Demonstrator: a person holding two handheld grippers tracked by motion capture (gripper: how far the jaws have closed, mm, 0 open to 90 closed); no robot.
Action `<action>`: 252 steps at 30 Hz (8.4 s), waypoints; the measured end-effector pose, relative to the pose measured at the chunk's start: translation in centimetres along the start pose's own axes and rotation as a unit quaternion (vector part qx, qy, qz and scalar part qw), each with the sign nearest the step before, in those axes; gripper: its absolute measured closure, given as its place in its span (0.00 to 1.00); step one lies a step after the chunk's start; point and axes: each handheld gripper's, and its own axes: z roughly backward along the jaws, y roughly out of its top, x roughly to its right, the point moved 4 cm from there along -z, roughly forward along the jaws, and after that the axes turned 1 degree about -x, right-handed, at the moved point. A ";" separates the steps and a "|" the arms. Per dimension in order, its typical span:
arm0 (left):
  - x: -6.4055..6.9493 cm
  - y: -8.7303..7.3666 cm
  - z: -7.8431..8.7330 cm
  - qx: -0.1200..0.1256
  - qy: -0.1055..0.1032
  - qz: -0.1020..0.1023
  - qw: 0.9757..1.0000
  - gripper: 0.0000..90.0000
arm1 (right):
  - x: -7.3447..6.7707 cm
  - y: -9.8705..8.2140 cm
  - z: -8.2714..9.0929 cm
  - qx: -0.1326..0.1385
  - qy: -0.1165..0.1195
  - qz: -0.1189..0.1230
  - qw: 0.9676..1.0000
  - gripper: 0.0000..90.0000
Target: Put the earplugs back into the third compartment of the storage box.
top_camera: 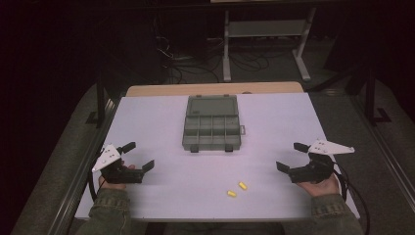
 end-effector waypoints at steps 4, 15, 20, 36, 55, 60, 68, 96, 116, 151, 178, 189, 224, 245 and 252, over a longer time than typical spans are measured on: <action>0.0 0.0 0.0 0.001 0.002 0.000 1.000 0.00 | -0.1 0.0 0.2 0.003 0.001 -0.004 1.000 0.00; 0.3 0.0 0.3 -0.001 0.001 -0.003 1.000 0.00 | -0.4 0.1 0.1 -0.005 0.004 -0.004 1.000 0.00; 0.3 0.0 0.3 0.001 0.002 -0.002 1.000 0.00 | -0.8 0.2 -0.2 -0.016 0.006 0.002 1.000 0.00; 0.5 0.0 0.3 -0.002 0.000 -0.005 1.000 0.00 | -2.5 1.8 -1.6 -0.058 0.027 0.033 0.997 0.00; 0.5 0.0 0.3 -0.003 0.001 -0.006 1.000 0.00 | -3.8 2.2 -3.1 -0.091 0.050 0.056 0.993 0.00; 0.5 0.0 0.3 -0.003 0.000 -0.007 1.000 0.00 | -4.4 2.2 -3.7 -0.105 0.057 0.065 0.991 0.00; 0.6 0.0 0.3 -0.003 -0.001 -0.006 1.000 0.00 | -5.1 2.2 -4.7 -0.121 0.068 0.074 0.988 0.00; 0.6 0.0 0.2 -0.003 -0.005 -0.008 1.000 0.00 | -9.3 0.7 -8.5 -0.228 0.117 0.142 0.956 0.07; 0.6 0.0 0.2 -0.004 -0.005 -0.008 1.000 0.00 | -10.0 -0.4 -9.0 -0.294 0.130 0.145 0.936 0.54; 0.7 0.0 0.2 -0.005 -0.006 -0.009 1.000 0.00 | -10.0 4.0 -9.0 -0.258 0.130 0.157 0.945 0.88; 0.7 0.0 0.1 -0.004 -0.009 -0.009 1.000 0.00 | -9.1 9.3 -11.3 -0.241 0.137 0.165 0.947 0.88; 0.7 0.0 0.2 -0.003 -0.008 -0.008 1.000 0.00 | -8.5 11.1 -12.9 -0.241 0.135 0.166 0.947 0.89; 0.6 0.0 0.2 -0.001 -0.011 -0.005 1.000 0.00 | -4.9 14.8 -19.0 -0.259 0.098 0.145 0.950 0.89; 0.7 0.0 0.2 -0.001 -0.016 -0.006 1.000 0.00 | -1.2 12.3 -24.4 -0.263 0.064 0.098 0.958 0.88; 0.7 0.0 0.2 0.000 -0.016 -0.005 1.000 0.00 | -1.2 12.3 -24.4 -0.261 0.058 0.099 0.959 0.73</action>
